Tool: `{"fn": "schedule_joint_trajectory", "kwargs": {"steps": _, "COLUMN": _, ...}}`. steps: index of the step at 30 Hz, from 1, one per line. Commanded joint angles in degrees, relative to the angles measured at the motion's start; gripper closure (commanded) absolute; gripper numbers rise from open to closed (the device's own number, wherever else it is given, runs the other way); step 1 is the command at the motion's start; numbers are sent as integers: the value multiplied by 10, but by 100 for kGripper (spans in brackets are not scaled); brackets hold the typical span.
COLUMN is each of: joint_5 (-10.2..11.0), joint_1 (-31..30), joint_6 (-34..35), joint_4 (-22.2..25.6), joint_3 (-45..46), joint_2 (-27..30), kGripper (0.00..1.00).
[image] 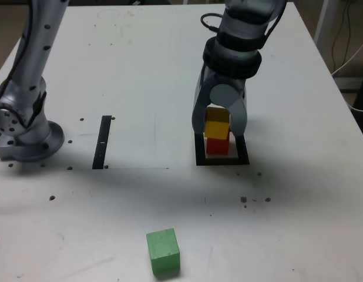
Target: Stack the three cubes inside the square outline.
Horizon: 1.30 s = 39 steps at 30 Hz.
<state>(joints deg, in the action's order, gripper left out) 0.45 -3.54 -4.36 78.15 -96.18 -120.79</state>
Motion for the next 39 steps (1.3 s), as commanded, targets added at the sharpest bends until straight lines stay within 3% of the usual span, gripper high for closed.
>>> {"fn": "schedule_joint_trajectory", "kwargs": {"steps": 1, "joint_5": -1, "joint_1": 0, "joint_6": -2, "joint_4": -1, "joint_3": 1, "joint_2": -3, "kGripper": 7}}
{"fn": "schedule_joint_trajectory", "kwargs": {"steps": 14, "joint_5": -4, "joint_1": 0, "joint_6": -4, "joint_4": 0, "joint_3": 5, "joint_2": 12, "kGripper": 3}}
{"fn": "schedule_joint_trajectory", "kwargs": {"steps": 28, "joint_5": 10, "joint_1": -7, "joint_6": 3, "joint_4": 24, "joint_3": 31, "joint_2": 107, "kGripper": 1}}
{"fn": "schedule_joint_trajectory", "kwargs": {"steps": 39, "joint_5": 12, "joint_1": -10, "joint_6": 3, "joint_4": 26, "joint_3": 50, "joint_2": 131, "kGripper": 1}}
